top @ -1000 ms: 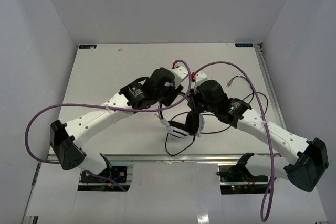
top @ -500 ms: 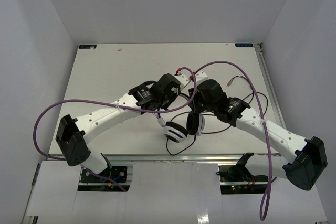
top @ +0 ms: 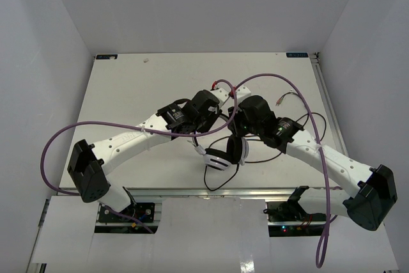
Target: Wrap the headphones
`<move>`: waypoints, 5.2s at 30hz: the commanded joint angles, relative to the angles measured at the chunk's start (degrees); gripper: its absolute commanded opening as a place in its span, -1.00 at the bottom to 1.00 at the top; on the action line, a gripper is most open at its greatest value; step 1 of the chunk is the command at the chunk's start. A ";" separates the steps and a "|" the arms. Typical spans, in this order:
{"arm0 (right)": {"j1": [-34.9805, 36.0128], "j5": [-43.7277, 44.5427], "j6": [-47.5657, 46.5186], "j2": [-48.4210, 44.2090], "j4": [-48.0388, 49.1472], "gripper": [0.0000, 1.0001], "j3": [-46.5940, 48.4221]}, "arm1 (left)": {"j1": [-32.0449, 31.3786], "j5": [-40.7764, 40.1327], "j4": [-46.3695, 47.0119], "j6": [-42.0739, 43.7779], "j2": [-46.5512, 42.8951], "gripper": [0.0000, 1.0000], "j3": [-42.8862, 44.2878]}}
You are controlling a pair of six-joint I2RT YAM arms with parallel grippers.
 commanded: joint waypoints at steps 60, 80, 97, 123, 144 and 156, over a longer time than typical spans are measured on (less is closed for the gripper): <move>0.25 -4.33 -0.81 0.48 2.10 -0.85 3.45 | -0.67 2.63 5.92 -0.12 -4.98 -0.89 -3.88; 0.17 -0.76 -5.60 -19.60 9.95 0.70 -1.76 | 8.94 -19.18 -6.16 -15.87 -8.91 -1.00 12.28; 0.25 -18.07 -10.63 -22.01 41.73 0.66 -20.70 | 9.79 -10.20 -0.49 -23.57 -28.97 -1.00 8.68; 0.52 -30.22 -9.91 -7.81 78.46 -0.11 -41.03 | 9.75 -5.66 3.36 -29.42 -35.94 -1.00 5.84; 0.49 -29.51 -11.26 -1.96 81.91 -0.85 -40.63 | 9.79 13.17 9.59 -30.85 -40.91 -1.00 1.73; 0.34 -32.48 -14.47 1.15 69.79 -0.85 -27.90 | 9.76 44.67 16.77 -31.38 -42.12 -1.00 -6.34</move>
